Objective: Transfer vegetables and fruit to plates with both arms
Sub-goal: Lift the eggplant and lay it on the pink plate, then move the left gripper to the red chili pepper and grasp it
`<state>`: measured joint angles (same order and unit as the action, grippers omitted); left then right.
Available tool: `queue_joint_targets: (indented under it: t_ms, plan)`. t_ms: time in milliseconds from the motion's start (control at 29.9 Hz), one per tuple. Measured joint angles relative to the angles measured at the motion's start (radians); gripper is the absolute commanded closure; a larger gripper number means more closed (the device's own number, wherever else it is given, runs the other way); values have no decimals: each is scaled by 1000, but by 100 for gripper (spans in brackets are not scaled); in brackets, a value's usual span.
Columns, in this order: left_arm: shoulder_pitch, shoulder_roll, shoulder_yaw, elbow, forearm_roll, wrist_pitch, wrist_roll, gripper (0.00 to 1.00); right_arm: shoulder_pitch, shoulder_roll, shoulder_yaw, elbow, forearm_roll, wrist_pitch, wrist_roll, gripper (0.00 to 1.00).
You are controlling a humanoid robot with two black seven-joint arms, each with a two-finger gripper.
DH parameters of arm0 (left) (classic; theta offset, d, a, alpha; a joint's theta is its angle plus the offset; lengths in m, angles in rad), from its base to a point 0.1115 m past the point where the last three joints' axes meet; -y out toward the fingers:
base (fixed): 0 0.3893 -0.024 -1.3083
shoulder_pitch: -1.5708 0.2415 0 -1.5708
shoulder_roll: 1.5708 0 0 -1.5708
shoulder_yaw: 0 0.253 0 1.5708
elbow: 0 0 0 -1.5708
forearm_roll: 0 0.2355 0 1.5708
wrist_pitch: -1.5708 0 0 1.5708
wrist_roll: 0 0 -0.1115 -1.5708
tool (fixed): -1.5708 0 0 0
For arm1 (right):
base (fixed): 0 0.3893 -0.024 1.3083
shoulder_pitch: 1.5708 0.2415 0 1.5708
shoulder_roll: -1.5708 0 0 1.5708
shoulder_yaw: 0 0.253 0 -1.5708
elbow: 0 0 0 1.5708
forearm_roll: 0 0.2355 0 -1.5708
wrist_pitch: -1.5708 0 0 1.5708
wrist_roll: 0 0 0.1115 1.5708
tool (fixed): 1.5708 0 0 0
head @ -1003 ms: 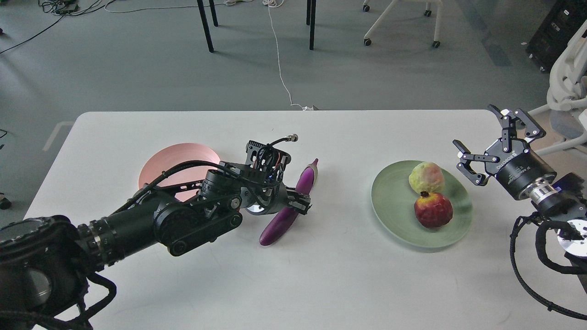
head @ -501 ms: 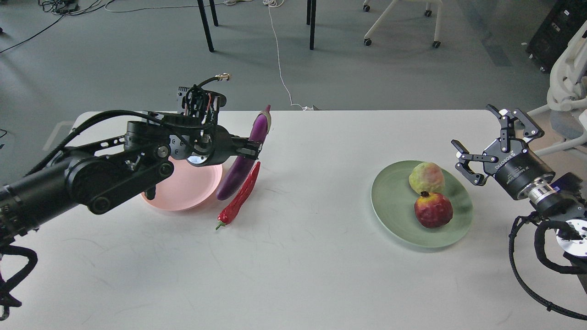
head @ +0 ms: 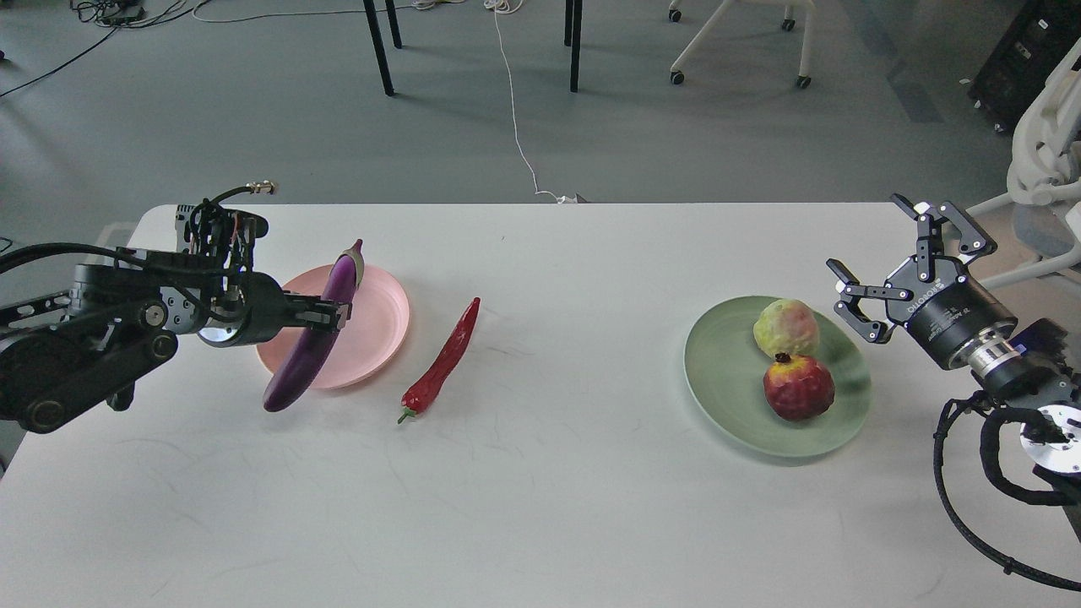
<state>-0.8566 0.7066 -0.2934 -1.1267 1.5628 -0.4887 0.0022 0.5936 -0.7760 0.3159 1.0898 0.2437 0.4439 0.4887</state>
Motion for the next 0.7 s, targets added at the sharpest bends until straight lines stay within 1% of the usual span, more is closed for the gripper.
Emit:
queue_joint_targets:
  t_ms: [234,401,468,568,635,702]
  plan:
    - [-38,-5,-11,-25,-3,0,-12,1,0,1,0,2,-1,0,0,3]
    - [-91,-28,-13,-140,-5,0,-13,1,0,1,0,1,-1,1,0,3]
    - [-101,-70,-10,-170,-4,0,-7,1,0,1,0,1,-1,1,0,3]
    - [-102,-146,3,-176,9,0,3,1,0,1,0,2,-1,1,0,3]
    - [-100,-184,25,-163,31,0,5,2,0,1,0,2,-1,1,0,3]
    - [-98,-225,64,-121,73,0,4,3,0,-3,0,2,-1,1,0,3]
